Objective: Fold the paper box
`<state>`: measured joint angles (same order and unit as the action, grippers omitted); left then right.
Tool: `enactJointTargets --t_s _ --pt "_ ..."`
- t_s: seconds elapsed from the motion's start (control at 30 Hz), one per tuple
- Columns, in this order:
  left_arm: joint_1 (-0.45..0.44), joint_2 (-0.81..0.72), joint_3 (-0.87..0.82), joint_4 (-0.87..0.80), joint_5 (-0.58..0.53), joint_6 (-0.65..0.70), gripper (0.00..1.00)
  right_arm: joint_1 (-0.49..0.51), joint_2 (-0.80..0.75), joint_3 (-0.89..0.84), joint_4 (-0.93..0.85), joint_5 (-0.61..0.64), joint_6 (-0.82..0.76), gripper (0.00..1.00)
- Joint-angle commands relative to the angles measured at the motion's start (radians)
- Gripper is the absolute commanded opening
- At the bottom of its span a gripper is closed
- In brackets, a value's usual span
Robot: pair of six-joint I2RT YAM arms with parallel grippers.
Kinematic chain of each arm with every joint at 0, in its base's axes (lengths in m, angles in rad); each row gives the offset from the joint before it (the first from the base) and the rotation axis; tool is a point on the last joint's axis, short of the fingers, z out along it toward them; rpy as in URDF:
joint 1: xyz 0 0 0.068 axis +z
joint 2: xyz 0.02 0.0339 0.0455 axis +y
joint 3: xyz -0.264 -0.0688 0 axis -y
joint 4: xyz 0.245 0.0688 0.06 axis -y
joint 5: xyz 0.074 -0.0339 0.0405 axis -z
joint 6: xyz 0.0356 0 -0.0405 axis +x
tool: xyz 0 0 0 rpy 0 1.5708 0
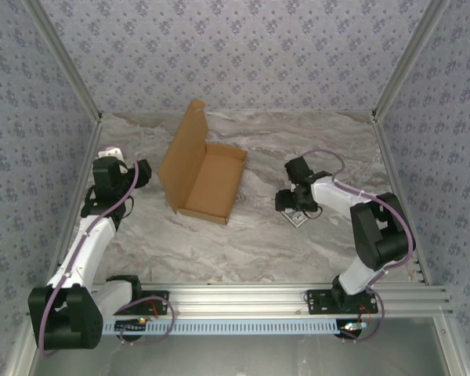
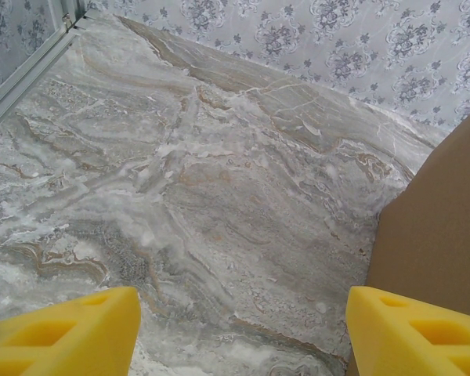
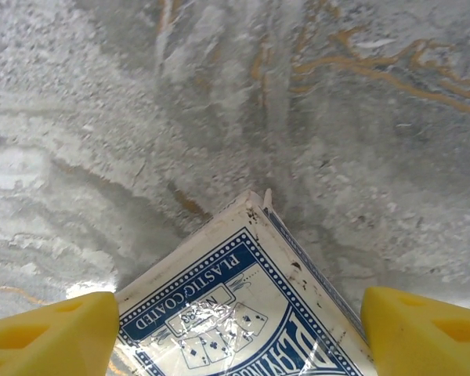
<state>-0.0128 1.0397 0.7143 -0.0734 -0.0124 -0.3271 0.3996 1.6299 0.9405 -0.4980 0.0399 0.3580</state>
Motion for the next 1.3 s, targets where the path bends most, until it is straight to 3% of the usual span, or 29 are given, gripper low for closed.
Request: enactJointTargets --t_s 0.0,0.3,0.37,0.6,0.8,1.03,1.27 --pt "0.004 -0.005 -0.006 0.029 0.016 0.002 0.7 0.045 -0.015 -0.011 -0.074 0.03 0.01 0.84" --pt "0.005 -0.006 -0.01 0.032 0.028 0.0 0.7 0.044 -0.065 -0.026 -0.067 -0.046 -0.007 0.92" --pt "0.005 -0.009 -0.009 0.028 0.03 0.002 0.7 0.025 -0.079 -0.022 -0.061 -0.094 -0.02 0.98" --pt "0.005 -0.012 -0.014 0.032 0.026 0.005 0.7 -0.038 -0.064 -0.031 -0.038 -0.228 -0.085 0.99" --pt "0.005 -0.003 -0.01 0.03 0.031 0.008 0.7 -0.012 -0.055 -0.06 -0.047 -0.252 -0.091 0.99" --pt "0.005 -0.003 -0.017 0.034 0.032 0.01 0.7 0.129 -0.081 -0.089 -0.062 -0.083 -0.032 0.94" --pt "0.004 -0.013 -0.015 0.028 0.041 0.011 0.7 0.153 -0.003 -0.039 -0.041 0.055 0.035 0.81"
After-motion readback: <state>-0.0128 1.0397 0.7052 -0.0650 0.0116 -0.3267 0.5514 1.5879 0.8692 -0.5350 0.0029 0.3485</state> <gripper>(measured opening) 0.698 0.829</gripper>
